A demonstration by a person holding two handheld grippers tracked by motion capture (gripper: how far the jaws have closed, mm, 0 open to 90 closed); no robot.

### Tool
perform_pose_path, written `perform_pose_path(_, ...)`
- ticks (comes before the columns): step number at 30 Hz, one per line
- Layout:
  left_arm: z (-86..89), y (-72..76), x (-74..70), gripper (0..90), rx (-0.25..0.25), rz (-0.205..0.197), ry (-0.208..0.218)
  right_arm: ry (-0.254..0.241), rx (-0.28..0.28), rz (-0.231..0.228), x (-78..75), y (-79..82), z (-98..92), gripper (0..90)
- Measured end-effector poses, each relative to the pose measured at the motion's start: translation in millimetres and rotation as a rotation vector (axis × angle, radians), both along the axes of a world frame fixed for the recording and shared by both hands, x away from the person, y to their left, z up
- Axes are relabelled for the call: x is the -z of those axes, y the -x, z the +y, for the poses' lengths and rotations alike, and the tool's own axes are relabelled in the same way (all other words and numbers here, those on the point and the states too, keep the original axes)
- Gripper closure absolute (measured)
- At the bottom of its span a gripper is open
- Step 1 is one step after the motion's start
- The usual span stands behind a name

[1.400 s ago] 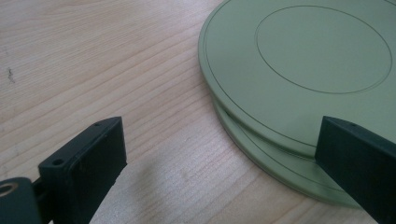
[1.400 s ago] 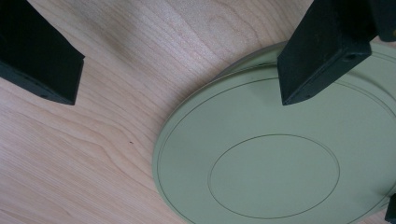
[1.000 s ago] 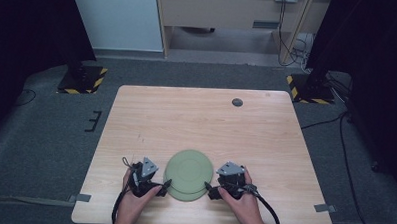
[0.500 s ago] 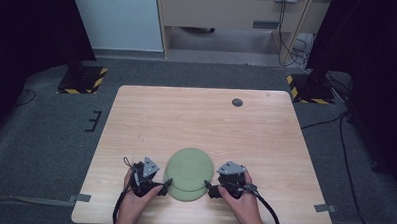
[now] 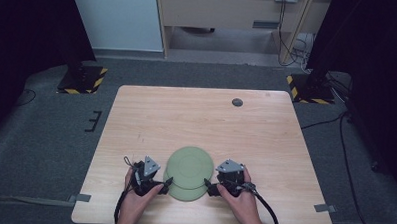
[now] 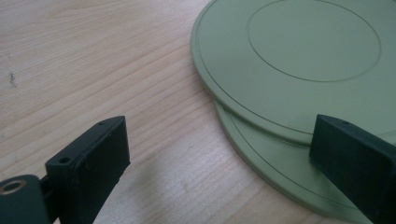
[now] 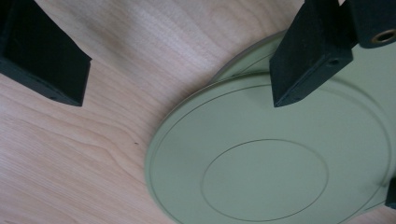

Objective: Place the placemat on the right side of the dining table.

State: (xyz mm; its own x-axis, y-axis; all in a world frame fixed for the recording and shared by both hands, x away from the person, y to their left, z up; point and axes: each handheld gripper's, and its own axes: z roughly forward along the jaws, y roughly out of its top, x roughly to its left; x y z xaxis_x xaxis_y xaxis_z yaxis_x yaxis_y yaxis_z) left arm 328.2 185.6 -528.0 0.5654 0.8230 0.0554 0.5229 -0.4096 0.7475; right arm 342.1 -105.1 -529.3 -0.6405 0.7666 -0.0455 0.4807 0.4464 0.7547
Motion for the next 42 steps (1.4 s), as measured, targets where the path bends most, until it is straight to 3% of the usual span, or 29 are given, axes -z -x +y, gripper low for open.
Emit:
perform_pose_path(13, -3.1, -4.4, 0.2, 3.7, -0.013, -0.013, 0.002, 0.002, 0.010, 0.009, 1.1, -5.9, 3.9, 0.7)
perform_pose_path(17, -4.1, -0.7, 0.1, 4.7, 0.008, -0.008, -0.003, 0.002, 0.012, 0.009, 0.1, -3.7, 4.1, 4.4)
perform_pose_path(23, -7.4, -3.7, -1.9, 4.0, -0.009, -0.031, -0.007, -0.004, 0.020, 0.015, 0.6, -5.0, 5.1, 2.0)
perform_pose_path(29, -6.8, -2.3, -0.8, 4.8, 0.001, -0.020, -0.006, 0.001, 0.011, 0.020, -1.1, -6.4, 3.5, 5.4)
perform_pose_path(37, -9.0, -4.5, 0.2, 2.7, -0.011, -0.020, -0.019, 0.016, 0.003, 0.012, 0.2, -6.9, 5.2, 3.1)
perform_pose_path(42, -8.2, -3.9, 0.5, 3.9, -0.005, -0.019, -0.007, 0.004, 0.004, 0.035, -1.1, -9.0, 3.1, 7.0)
